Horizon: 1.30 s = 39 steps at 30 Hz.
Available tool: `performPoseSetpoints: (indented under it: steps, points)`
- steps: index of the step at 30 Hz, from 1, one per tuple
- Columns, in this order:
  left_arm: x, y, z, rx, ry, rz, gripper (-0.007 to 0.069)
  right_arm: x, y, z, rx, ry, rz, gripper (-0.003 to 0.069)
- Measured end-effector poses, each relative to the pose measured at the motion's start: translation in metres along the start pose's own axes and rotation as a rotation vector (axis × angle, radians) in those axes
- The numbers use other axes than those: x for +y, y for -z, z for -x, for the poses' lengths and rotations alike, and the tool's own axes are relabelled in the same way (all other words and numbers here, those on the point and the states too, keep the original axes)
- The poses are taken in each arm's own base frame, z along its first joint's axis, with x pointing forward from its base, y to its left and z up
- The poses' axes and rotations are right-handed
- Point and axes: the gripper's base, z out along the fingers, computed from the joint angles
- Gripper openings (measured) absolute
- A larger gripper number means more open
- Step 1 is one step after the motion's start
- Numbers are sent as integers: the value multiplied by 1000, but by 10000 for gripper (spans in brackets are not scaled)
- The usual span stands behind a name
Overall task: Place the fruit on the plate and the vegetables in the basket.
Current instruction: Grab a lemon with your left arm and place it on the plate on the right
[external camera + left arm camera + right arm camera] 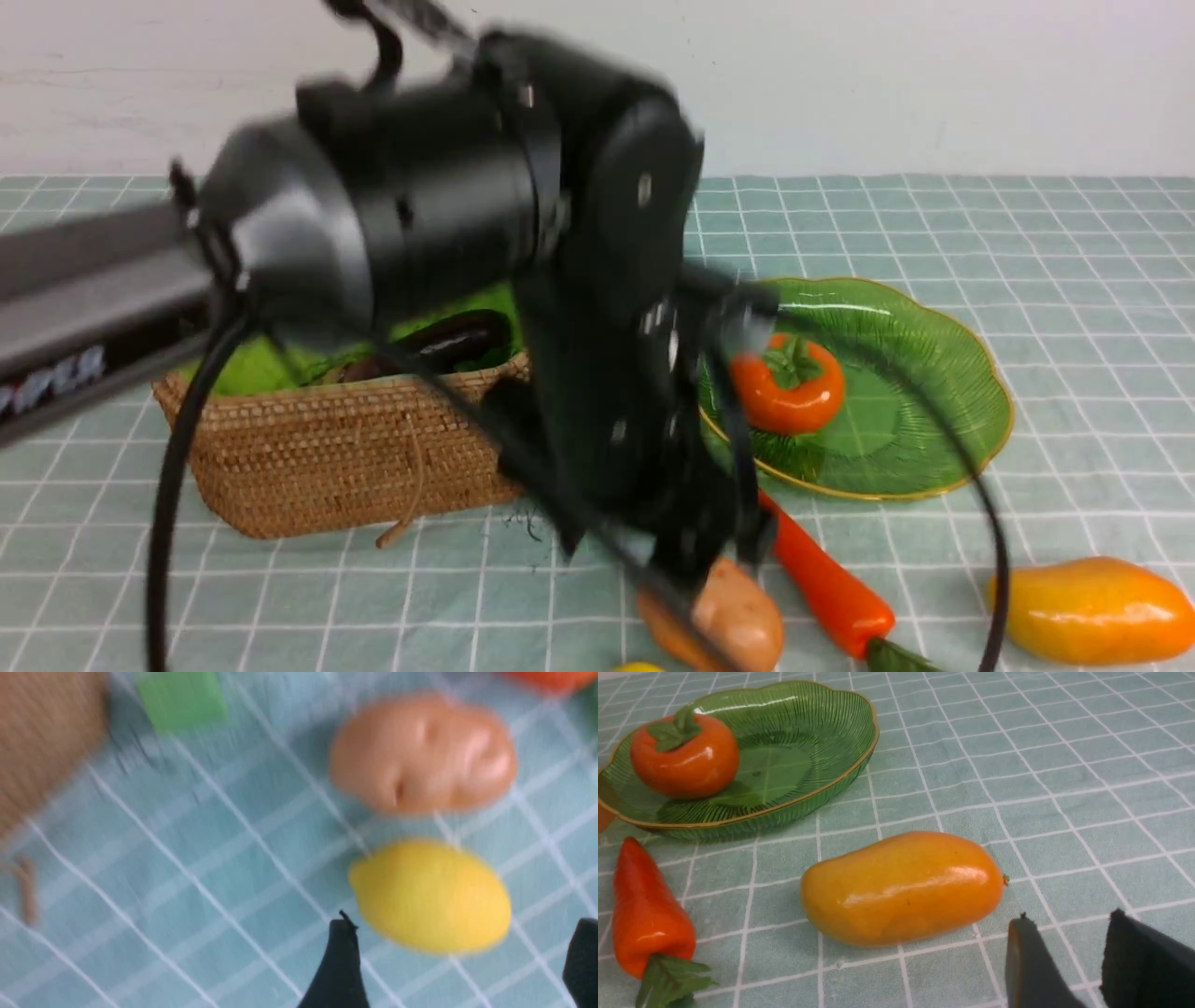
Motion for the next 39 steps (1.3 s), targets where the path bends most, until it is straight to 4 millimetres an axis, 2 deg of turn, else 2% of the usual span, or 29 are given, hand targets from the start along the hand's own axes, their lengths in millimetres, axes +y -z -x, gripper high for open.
performPoseSetpoints:
  steps: [2, 4, 5, 8, 9, 12, 17, 24, 29, 32, 39]
  points:
    - [-3, -9, -20, 62, 52, -11, 581, 0, 0, 0, 0, 0, 0, 244]
    - [-2, -5, -38, 53, 159, -28, 581, 0, 0, 0, 0, 0, 0, 244]
    - [-2, -4, -40, 48, 173, -29, 581, 0, 0, 0, 0, 0, 0, 244]
    - [4, 12, -59, -77, 455, -91, 581, 0, 0, 0, 0, 0, 0, 244]
    - [5, 14, -61, -125, 558, -126, 581, 0, 0, 0, 0, 0, 0, 244]
    - [5, 10, -60, -185, 698, -185, 581, 0, 0, 0, 0, 0, 0, 244]
    - [1, -31, -51, -99, 886, -182, 581, 0, 0, 0, 0, 0, 0, 244]
    - [-1, -76, -43, -4, 943, -128, 581, 0, 0, 0, 0, 0, 0, 244]
    - [-2, -95, -36, 3, 953, -126, 581, 0, 0, 0, 0, 0, 0, 244]
    - [-3, -103, -35, 17, 957, -118, 586, 0, 0, 0, 0, 0, 0, 244]
    - [-3, -106, -34, 15, 918, -110, 579, 0, 0, 0, 0, 0, 0, 244]
